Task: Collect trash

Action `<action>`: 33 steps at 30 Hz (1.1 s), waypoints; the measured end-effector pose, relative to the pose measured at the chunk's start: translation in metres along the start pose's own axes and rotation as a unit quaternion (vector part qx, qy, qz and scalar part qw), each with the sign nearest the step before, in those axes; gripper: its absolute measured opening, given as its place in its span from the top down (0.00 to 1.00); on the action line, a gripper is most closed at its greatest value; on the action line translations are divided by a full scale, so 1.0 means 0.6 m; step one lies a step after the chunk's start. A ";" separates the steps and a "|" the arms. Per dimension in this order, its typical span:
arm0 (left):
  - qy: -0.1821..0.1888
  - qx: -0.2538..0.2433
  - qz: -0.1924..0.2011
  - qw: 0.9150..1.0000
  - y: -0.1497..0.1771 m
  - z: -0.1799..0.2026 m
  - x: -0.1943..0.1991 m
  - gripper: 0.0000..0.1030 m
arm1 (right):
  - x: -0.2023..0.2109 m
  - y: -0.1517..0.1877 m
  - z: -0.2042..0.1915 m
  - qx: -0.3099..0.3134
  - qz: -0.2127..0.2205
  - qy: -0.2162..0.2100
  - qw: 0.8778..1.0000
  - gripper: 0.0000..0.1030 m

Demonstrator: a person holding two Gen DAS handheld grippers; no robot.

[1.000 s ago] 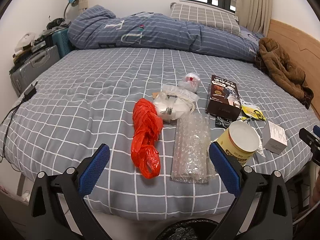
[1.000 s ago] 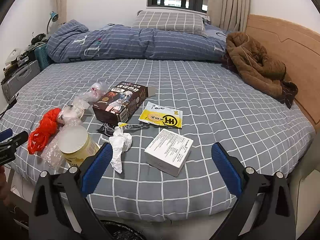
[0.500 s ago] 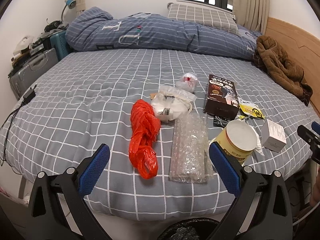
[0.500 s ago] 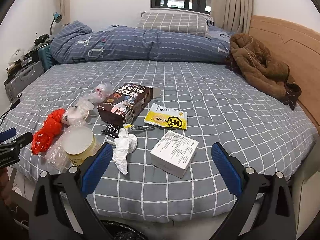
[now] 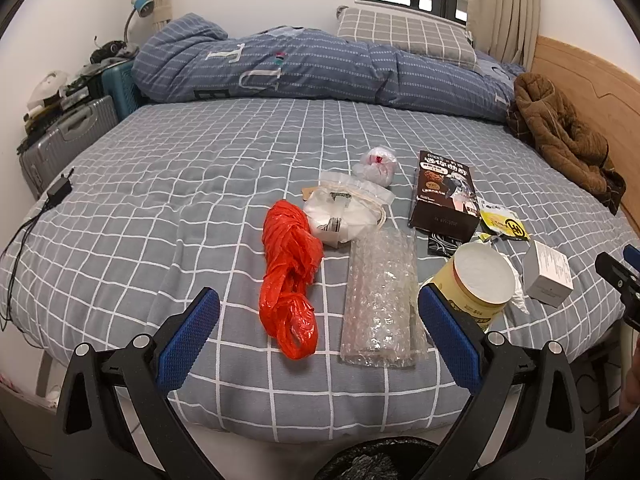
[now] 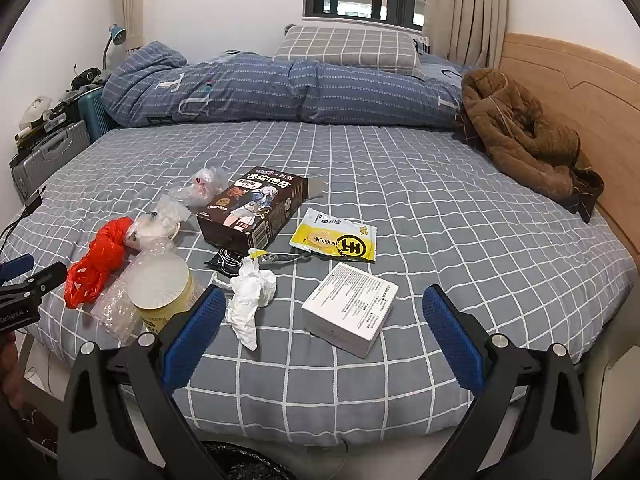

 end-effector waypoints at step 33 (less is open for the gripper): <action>0.008 -0.007 0.001 1.000 -0.003 0.015 0.002 0.06 | 0.003 -0.006 0.004 -0.005 0.004 -0.006 1.000 0.08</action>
Point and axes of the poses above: each gripper's, at about its wrist camera, not at the fingertips, and x roughly against the way its jaws point, z to its right, y to its underside, the point moved 3 cm from there along -x, roughly the way its jaws point, and after that the axes turned 12 degrees about z, right-handed, at the moved point
